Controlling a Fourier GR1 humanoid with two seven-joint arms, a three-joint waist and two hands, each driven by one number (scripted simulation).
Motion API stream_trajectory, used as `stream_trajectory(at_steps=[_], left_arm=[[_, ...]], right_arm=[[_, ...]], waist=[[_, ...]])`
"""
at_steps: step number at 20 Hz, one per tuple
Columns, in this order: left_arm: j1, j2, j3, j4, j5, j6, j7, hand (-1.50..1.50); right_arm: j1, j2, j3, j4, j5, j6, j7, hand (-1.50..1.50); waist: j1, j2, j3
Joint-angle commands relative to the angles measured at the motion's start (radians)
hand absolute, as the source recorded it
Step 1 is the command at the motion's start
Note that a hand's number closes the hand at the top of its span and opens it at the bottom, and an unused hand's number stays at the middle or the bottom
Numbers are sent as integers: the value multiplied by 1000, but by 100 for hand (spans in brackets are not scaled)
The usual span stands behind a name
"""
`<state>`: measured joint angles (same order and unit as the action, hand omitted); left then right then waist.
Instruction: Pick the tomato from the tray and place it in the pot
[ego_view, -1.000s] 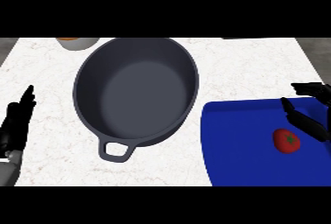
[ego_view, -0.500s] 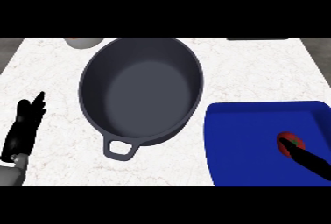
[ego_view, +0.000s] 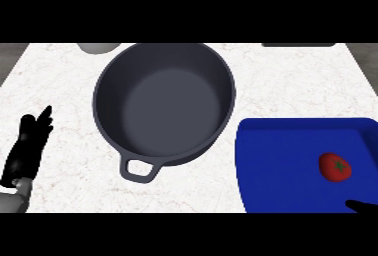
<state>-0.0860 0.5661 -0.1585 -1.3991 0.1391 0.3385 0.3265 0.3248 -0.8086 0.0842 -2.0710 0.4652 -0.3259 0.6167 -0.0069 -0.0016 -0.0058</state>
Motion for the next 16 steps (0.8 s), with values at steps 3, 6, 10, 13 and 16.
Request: stream_trajectory(at_steps=[3,6,10,13,16], left_arm=[[-9,24,11,-18,1,-26,29,0],[-29,-16,-7,-35,-14,-15,47,0],[-15,-32,0,-27,-50,-22,49,0],[-41,-46,23,-15,-45,-26,70,0],[-51,-63,36,20,-77,-31,43,0]], right_arm=[[-19,-123,25,-164,-133,316,326,-150],[-146,-94,78,-153,-194,398,443,-150],[-206,-56,66,-169,-217,466,559,-150],[-252,-47,45,-61,-241,495,530,-150],[-251,42,110,2,-133,450,495,-150]], waist=[[18,3,0],[29,6,4],[12,2,5],[12,3,5],[8,3,6]])
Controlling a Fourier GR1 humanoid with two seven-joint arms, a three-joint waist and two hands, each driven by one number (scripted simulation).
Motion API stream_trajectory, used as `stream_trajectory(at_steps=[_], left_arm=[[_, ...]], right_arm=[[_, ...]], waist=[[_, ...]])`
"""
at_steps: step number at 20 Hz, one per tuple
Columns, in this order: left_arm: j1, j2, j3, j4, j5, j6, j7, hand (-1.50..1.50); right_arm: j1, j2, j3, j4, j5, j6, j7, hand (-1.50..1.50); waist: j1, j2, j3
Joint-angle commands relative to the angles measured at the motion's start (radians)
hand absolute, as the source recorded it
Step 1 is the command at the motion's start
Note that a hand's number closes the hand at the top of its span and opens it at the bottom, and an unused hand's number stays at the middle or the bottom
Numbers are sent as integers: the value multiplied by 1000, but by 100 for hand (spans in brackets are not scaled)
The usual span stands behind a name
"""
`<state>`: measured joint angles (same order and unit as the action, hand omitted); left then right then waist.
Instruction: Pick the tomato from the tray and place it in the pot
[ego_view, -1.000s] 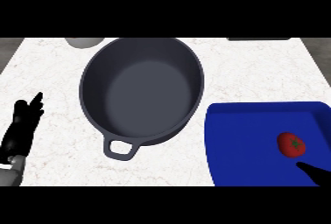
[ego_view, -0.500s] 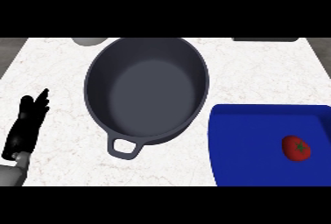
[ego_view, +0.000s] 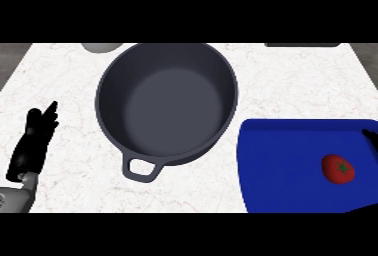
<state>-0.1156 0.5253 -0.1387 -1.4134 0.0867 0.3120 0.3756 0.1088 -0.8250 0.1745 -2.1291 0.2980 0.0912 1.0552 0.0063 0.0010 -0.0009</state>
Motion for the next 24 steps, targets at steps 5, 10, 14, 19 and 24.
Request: stream_trajectory(at_steps=[5,10,14,19,24], left_arm=[[-2,-27,60,76,-26,-56,-56,0],[29,-48,73,18,-56,-61,-34,0],[35,-81,83,-22,-99,-74,-8,0],[26,-86,124,-63,-118,-118,40,0],[53,-111,154,-38,-137,-131,1,0]], right_arm=[[-102,93,4,112,30,111,83,-150],[-22,150,-19,295,119,49,-154,-150],[1,205,-16,274,213,58,-178,-150],[-77,251,-56,292,251,145,-120,-150],[-155,334,-48,472,301,134,-167,-150]], waist=[[-1,0,0],[-6,-1,1],[-8,-2,1],[-6,-2,1],[-1,0,1]])
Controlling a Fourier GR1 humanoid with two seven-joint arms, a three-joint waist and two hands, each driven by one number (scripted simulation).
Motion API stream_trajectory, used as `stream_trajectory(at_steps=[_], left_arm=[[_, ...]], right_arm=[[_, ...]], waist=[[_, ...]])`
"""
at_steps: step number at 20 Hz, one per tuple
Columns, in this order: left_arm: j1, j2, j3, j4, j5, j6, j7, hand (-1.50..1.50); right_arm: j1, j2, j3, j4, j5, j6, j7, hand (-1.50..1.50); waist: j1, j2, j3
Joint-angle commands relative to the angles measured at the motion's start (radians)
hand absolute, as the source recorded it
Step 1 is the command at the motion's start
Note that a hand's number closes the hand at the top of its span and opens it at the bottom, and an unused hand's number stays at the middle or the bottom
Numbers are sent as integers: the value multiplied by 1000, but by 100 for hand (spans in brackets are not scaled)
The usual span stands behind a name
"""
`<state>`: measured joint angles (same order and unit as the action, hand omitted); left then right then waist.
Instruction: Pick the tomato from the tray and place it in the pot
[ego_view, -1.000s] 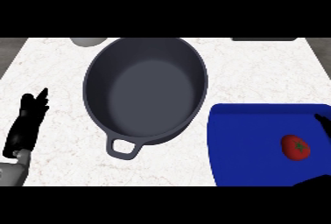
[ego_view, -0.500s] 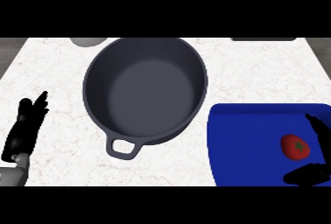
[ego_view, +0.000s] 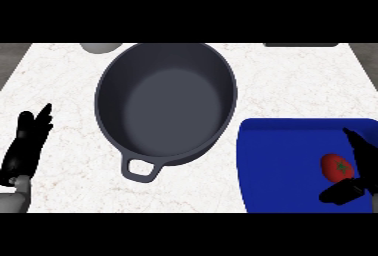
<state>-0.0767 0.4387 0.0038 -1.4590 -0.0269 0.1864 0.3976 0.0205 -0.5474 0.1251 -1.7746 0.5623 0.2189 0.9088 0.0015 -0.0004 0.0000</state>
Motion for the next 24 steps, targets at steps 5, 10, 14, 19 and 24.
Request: stream_trajectory(at_steps=[5,10,14,19,24], left_arm=[[11,-70,34,49,-59,-16,-62,0],[-9,-44,96,46,-54,-86,-52,0],[-34,-74,111,63,-73,-90,-33,0],[-52,-73,122,29,-104,-101,8,0],[-9,-87,143,-10,-102,-135,0,0]], right_arm=[[-34,95,-30,110,68,41,-36,-150],[-9,134,-70,100,81,58,-78,-150],[-5,146,-122,184,96,33,-174,-150],[-45,201,-109,227,145,23,-160,-150],[-77,181,-167,373,140,15,-315,150]], waist=[[-1,1,0],[-2,0,0],[-3,0,0],[-2,0,0],[1,0,0]])
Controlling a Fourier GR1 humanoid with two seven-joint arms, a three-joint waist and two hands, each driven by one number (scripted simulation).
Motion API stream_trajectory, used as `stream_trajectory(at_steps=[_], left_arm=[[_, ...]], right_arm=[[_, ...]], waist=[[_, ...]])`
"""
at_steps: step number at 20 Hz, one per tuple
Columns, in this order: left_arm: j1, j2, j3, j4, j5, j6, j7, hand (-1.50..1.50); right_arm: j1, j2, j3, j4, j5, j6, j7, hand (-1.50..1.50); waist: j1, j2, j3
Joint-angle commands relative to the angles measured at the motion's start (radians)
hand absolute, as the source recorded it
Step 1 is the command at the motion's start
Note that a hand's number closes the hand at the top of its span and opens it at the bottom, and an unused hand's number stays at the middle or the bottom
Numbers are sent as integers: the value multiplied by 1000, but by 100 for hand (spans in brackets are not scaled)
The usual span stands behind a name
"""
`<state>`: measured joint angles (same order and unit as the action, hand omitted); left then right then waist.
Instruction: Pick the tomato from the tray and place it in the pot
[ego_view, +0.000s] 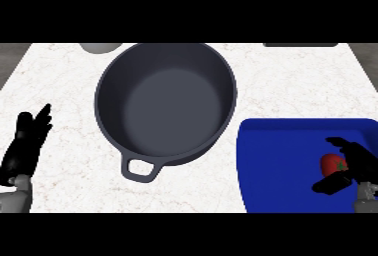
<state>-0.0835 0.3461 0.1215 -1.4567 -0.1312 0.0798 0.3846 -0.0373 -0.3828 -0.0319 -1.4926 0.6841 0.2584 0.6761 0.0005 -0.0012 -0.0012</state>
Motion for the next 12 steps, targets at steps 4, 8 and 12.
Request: stream_trajectory(at_steps=[4,8,12], left_arm=[[0,-15,38,50,-11,-9,-67,0],[-9,-25,38,49,-27,-8,-52,0],[7,-9,50,7,-17,-45,-8,0]], right_arm=[[5,-37,-6,66,97,-76,-158,150],[24,-11,33,-6,180,-124,-136,150],[5,20,54,-79,227,-117,-82,150]], waist=[[0,1,1],[-2,1,1],[0,0,1]])
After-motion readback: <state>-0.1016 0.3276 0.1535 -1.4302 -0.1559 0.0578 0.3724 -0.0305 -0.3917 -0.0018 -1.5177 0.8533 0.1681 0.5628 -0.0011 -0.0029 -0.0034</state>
